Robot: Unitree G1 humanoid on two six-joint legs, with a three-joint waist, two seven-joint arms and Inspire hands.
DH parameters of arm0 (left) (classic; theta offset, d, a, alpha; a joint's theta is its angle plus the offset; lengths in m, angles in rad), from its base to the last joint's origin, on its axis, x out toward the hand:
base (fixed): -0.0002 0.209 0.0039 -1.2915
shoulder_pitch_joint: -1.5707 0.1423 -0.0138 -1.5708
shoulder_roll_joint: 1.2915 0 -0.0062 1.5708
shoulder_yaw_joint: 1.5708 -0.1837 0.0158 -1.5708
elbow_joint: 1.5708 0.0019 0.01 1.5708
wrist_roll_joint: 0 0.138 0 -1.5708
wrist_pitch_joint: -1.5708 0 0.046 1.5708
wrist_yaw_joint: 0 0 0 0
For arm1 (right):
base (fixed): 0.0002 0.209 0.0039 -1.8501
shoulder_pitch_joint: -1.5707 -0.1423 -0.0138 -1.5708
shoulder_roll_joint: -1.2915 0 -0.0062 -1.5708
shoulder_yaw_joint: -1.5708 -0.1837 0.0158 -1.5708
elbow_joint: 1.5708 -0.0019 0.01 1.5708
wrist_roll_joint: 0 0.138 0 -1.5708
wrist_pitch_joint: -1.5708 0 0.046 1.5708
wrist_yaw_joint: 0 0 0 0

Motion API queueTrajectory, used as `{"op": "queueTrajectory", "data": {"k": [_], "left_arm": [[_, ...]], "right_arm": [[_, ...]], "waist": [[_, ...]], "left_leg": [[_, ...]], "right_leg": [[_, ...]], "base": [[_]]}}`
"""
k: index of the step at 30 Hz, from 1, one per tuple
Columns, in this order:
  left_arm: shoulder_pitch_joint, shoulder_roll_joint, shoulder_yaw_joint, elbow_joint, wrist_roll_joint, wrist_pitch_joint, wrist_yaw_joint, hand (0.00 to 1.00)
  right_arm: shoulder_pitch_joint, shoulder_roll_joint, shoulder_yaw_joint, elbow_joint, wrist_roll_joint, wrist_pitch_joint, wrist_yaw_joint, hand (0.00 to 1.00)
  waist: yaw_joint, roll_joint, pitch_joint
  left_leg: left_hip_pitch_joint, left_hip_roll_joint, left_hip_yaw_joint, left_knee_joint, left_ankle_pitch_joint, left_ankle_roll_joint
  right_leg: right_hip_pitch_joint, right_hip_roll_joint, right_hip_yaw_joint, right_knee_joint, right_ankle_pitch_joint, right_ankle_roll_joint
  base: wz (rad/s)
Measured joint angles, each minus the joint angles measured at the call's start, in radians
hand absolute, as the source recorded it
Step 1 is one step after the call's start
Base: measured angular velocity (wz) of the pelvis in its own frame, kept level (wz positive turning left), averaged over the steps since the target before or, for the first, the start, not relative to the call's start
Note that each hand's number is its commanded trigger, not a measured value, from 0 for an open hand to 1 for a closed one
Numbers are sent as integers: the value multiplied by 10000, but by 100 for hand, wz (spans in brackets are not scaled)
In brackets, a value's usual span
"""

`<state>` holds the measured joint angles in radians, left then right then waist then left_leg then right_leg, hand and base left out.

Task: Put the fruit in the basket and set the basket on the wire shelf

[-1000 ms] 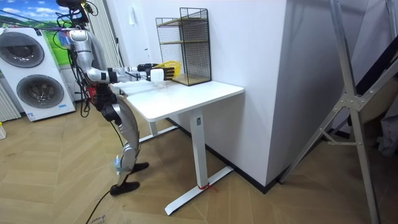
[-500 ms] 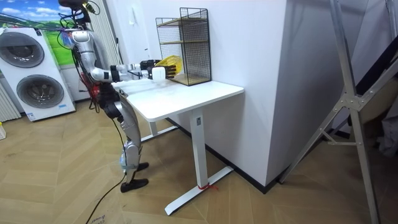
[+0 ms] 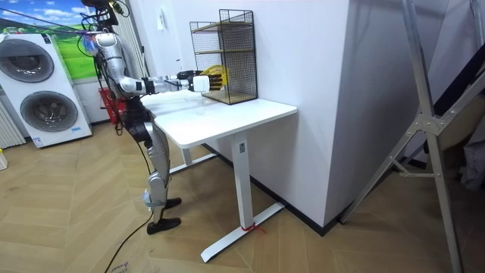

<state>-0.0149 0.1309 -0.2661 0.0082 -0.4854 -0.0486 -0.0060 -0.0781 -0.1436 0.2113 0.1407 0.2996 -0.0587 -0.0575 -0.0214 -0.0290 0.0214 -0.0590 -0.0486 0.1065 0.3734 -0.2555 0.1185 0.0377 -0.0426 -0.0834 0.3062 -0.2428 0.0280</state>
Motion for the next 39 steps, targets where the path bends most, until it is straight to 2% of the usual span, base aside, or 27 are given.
{"op": "queueTrajectory", "data": {"k": [4,8,12,16,18,20,22,29,39], "left_arm": [[-649,-15,158,455,60,314,11,0],[-1267,-35,256,944,67,575,181,0],[-1453,-58,333,1049,68,727,264,0],[-1476,-202,426,1243,191,1167,456,0],[-1577,-294,544,1747,184,1226,453,0],[-1855,-451,709,2642,153,1474,475,0],[-2070,-483,759,3084,205,1668,550,0],[-2531,-523,1099,3306,227,1878,632,0],[-2537,-810,1098,3866,221,2130,708,0]], "right_arm": [[-342,11,6,1,47,351,-257,0],[-749,26,8,92,92,545,-331,0],[-879,64,7,105,93,766,-459,0],[-1369,130,-9,689,-120,1308,-588,0],[-1630,165,-9,930,-502,1492,-568,0],[-2083,159,-72,1527,-797,1634,-442,0],[-2294,162,-168,1688,-970,1798,-342,0],[-2610,207,-362,1710,-1131,1922,-105,0],[-2687,217,-399,2438,-1145,2127,179,0]], "waist": [[14,-23,13],[20,-24,11],[33,-23,11],[18,-28,7],[16,-29,7],[4,-33,7],[29,-32,6],[97,-34,5],[183,-36,3]], "left_leg": [[54,9,0,-18,60,-51],[250,28,2,-222,91,-96],[339,32,4,-350,145,-133],[377,44,-5,-363,161,-158],[416,38,-6,-358,187,-162],[493,33,-20,-360,206,-164],[490,35,-40,-361,207,-164],[550,33,-71,-345,214,-176],[814,31,-131,-434,221,-189]], "right_leg": [[49,8,-5,-15,14,-21],[172,45,-13,-155,72,-82],[246,59,-19,-188,94,-102],[347,84,-7,-244,106,-123],[379,84,1,-276,111,-131],[472,82,-15,-321,115,-136],[476,88,-30,-321,119,-143],[562,84,-64,-346,125,-152],[778,90,-139,-347,132,-163]], "base": [[0],[-1],[0],[0],[0],[2],[3],[0],[1]]}}
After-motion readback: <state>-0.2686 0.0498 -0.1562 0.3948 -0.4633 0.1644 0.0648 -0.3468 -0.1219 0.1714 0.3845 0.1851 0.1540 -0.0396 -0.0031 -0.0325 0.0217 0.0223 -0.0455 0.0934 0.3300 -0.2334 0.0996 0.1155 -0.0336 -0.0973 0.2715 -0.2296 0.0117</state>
